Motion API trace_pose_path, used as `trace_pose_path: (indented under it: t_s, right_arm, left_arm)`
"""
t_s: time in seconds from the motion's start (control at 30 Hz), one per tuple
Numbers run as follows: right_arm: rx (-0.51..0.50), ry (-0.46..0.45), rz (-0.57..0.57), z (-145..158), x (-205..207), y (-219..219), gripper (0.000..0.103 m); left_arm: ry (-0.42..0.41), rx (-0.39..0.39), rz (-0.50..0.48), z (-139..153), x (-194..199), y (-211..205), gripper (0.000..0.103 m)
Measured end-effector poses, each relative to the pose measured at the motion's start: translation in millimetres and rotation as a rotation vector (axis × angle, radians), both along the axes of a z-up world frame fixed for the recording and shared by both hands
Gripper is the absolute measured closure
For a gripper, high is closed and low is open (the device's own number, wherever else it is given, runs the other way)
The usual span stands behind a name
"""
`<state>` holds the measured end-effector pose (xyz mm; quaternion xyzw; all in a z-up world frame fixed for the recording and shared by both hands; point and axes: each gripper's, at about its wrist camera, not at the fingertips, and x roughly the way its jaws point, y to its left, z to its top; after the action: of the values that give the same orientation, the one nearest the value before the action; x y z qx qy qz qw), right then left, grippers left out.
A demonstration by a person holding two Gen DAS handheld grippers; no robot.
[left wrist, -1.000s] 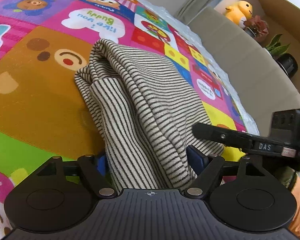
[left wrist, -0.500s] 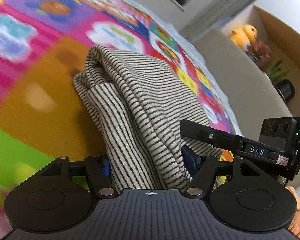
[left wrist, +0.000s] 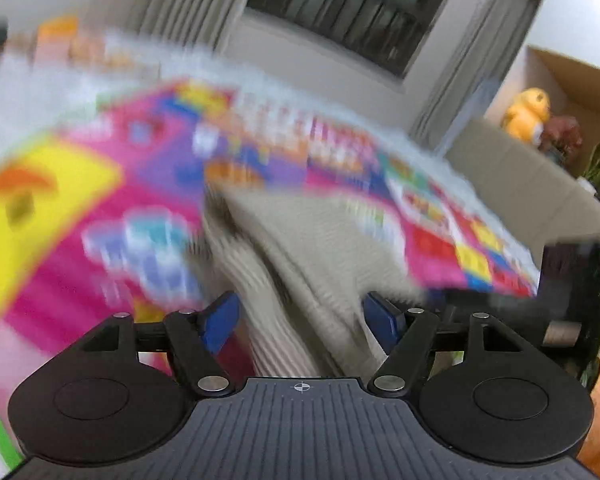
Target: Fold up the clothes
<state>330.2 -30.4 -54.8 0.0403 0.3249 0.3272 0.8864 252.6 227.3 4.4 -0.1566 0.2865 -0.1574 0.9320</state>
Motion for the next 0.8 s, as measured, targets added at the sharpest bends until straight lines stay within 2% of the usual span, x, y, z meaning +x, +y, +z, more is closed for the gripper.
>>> trace_pose_path:
  t_s: [0.1, 0.2, 0.3, 0.37, 0.4, 0.5, 0.67, 0.73, 0.8]
  right_arm:
    - [-0.048, -0.05, -0.009, 8, -10, 0, 0.029]
    - [-0.123, -0.215, 0.013, 25, -45, 9, 0.029]
    - [-0.122, -0.383, 0.155, 39, -92, 22, 0.03]
    - [-0.133, -0.339, 0.271, 34, -106, 39, 0.035]
    - [-0.154, -0.288, 0.312, 24, -108, 48, 0.038]
    - [-0.21, -0.14, 0.424, -7, -114, 75, 0.04]
    - [-0.113, -0.133, 0.34, 16, -108, 46, 0.043]
    - [-0.053, -0.134, 0.268, 31, -103, 25, 0.038]
    - [0.007, -0.119, 0.155, 41, -91, 1, 0.019]
  left_arm:
    - [-0.065, -0.007, -0.037, 16, 15, -9, 0.027]
    - [-0.041, 0.009, -0.07, 11, 44, -19, 0.028]
    - [0.031, 0.026, -0.03, -13, 64, -11, 0.038]
    - [0.08, 0.037, -0.003, -29, 78, -6, 0.039]
    - [0.092, 0.037, 0.004, -34, 79, -2, 0.039]
    - [0.086, 0.029, 0.003, -38, 67, 9, 0.039]
    - [0.073, 0.041, -0.014, -40, 63, 11, 0.039]
    - [0.064, 0.028, -0.017, -42, 64, 11, 0.039]
    - [0.052, 0.012, -0.019, -46, 64, 13, 0.039]
